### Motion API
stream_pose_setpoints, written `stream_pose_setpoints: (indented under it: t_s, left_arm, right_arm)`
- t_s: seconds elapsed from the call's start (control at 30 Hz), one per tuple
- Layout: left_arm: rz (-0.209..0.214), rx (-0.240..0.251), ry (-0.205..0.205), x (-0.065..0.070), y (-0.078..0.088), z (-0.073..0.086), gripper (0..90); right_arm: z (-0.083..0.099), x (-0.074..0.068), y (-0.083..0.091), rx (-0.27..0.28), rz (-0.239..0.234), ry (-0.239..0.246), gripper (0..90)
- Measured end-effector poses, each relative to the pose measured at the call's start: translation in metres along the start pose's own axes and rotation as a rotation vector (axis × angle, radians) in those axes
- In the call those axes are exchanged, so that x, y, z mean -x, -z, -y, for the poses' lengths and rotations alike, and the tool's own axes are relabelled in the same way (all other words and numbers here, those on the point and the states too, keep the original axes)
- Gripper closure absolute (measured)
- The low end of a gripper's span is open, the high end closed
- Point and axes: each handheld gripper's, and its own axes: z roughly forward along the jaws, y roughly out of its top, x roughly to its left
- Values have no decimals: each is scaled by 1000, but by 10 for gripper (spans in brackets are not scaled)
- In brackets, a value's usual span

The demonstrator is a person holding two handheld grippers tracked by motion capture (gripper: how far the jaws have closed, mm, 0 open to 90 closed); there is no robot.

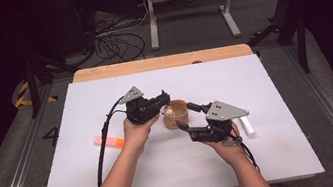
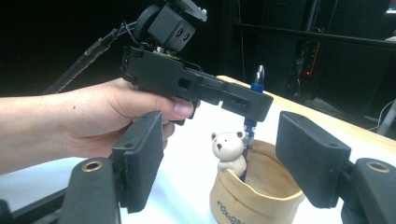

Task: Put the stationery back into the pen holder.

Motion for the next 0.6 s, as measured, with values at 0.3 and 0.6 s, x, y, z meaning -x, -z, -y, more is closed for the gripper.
stream_pose_setpoints:
  t_s: [0.3, 0.6]
  left_arm:
    - [-13, -8, 44, -5, 2, 0, 785]
    - [-57, -33, 38, -5, 4, -1, 759]
  right_arm:
    - [0, -1, -1, -5, -4, 0, 331]
    - [0, -1, -1, -8, -4, 3, 332]
